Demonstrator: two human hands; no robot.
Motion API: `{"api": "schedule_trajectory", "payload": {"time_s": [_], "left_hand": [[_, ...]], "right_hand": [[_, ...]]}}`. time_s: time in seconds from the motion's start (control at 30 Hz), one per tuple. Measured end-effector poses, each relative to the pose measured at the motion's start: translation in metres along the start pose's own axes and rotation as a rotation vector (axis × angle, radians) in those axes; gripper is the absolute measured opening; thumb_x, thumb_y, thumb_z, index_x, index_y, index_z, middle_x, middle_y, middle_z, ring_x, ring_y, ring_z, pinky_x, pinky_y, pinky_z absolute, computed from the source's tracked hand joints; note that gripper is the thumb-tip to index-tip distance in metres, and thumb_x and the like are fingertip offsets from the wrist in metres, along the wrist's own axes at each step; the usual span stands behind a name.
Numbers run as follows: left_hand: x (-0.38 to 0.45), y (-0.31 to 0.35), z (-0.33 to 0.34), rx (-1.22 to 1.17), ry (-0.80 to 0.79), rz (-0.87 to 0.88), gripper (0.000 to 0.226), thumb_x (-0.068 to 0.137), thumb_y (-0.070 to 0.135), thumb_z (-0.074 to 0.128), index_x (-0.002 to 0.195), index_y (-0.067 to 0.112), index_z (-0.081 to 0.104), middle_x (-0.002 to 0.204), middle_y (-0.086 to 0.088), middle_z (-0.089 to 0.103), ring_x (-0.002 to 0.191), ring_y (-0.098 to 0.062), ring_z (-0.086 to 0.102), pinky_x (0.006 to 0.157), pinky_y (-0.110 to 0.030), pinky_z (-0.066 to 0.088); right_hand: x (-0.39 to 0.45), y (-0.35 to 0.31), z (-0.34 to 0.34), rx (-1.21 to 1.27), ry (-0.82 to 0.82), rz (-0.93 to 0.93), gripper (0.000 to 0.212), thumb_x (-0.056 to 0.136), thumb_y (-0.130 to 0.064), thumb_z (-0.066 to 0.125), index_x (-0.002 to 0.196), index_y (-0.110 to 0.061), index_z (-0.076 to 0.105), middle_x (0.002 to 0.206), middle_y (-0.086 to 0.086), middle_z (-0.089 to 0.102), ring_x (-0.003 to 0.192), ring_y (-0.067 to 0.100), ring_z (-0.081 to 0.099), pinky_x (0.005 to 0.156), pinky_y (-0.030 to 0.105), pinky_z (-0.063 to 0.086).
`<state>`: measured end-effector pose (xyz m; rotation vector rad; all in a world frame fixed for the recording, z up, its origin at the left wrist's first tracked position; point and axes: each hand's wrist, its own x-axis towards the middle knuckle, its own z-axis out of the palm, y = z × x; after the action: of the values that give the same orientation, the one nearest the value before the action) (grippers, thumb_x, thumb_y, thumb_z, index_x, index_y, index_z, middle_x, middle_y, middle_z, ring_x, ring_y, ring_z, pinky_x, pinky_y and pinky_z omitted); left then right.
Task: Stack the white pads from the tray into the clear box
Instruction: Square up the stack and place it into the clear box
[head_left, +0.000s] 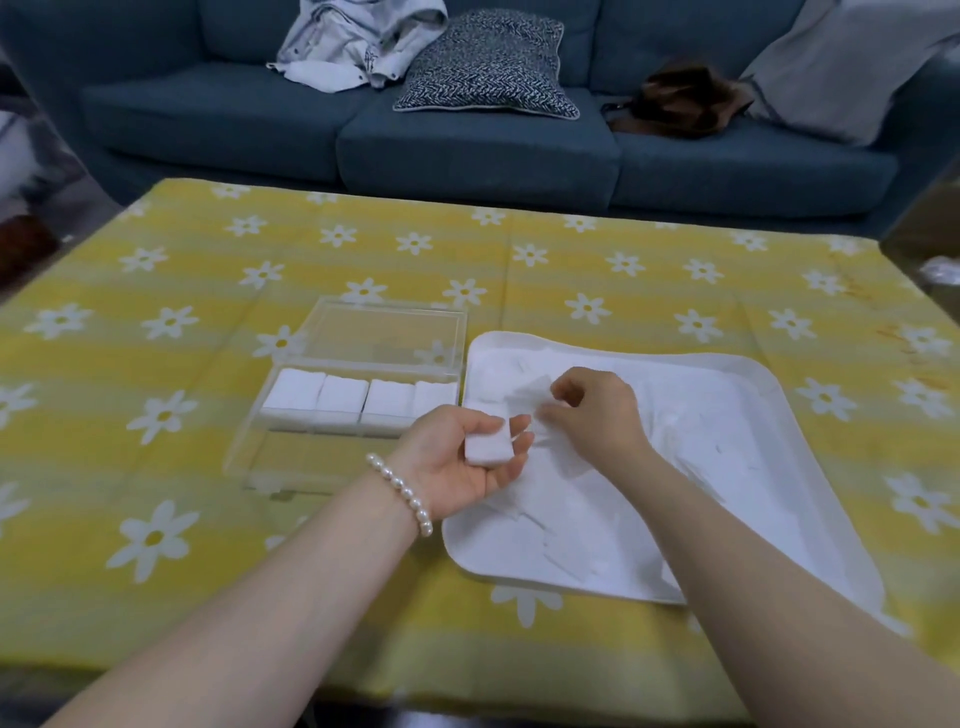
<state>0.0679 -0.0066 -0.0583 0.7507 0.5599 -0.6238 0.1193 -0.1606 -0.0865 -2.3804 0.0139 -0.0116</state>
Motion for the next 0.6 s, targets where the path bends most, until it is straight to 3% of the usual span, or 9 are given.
{"api": "schedule_trajectory", "payload": {"time_s": [0.13, 0.23, 0.3, 0.4, 0.6], "left_hand": [[-0.003, -0.012, 0.007, 0.050, -0.004, -0.026, 0.020, 0.093, 0.001, 0.042, 0.089, -0.005, 0.061, 0.078, -0.011, 0.065, 0.068, -0.019, 0.061, 0.047, -0.023, 0.054], [-0.005, -0.023, 0.012, 0.058, -0.034, -0.028, 0.023, 0.094, 0.006, 0.045, 0.086, -0.005, 0.063, 0.083, -0.013, 0.065, 0.070, -0.020, 0.061, 0.049, -0.024, 0.055], [-0.005, -0.031, 0.016, 0.052, -0.073, -0.012, 0.018, 0.094, 0.009, 0.047, 0.091, -0.002, 0.062, 0.083, -0.013, 0.066, 0.069, -0.020, 0.062, 0.049, -0.025, 0.054], [-0.005, -0.041, 0.019, 0.089, -0.085, 0.042, 0.008, 0.092, 0.010, 0.054, 0.098, 0.007, 0.058, 0.077, -0.008, 0.068, 0.061, -0.018, 0.064, 0.048, -0.025, 0.052], [0.001, -0.043, 0.018, 0.145, 0.010, 0.128, 0.005, 0.090, 0.015, 0.059, 0.090, 0.011, 0.061, 0.069, -0.003, 0.065, 0.055, -0.014, 0.060, 0.048, -0.022, 0.049]], "right_hand": [[-0.029, -0.005, -0.040, 0.514, 0.095, 0.240, 0.013, 0.074, -0.014, 0.078, 0.077, -0.012, 0.066, 0.074, -0.004, 0.062, 0.066, 0.010, 0.055, 0.060, 0.020, 0.046], [-0.053, 0.003, -0.062, 0.643, 0.102, 0.319, 0.013, 0.073, -0.014, 0.078, 0.082, -0.012, 0.069, 0.076, 0.000, 0.067, 0.065, 0.012, 0.059, 0.061, 0.024, 0.049], [-0.065, 0.009, -0.068, 0.746, 0.113, 0.357, 0.014, 0.071, -0.005, 0.078, 0.079, -0.011, 0.068, 0.065, 0.000, 0.063, 0.057, 0.013, 0.053, 0.056, 0.023, 0.046], [-0.075, 0.015, -0.065, 0.797, 0.156, 0.395, 0.020, 0.067, 0.001, 0.079, 0.075, -0.010, 0.065, 0.052, -0.004, 0.057, 0.048, 0.011, 0.048, 0.052, 0.022, 0.041], [-0.072, 0.009, -0.056, 0.695, 0.189, 0.297, 0.024, 0.065, -0.002, 0.082, 0.067, -0.015, 0.061, 0.054, -0.005, 0.055, 0.045, 0.004, 0.049, 0.048, 0.015, 0.042]]}}
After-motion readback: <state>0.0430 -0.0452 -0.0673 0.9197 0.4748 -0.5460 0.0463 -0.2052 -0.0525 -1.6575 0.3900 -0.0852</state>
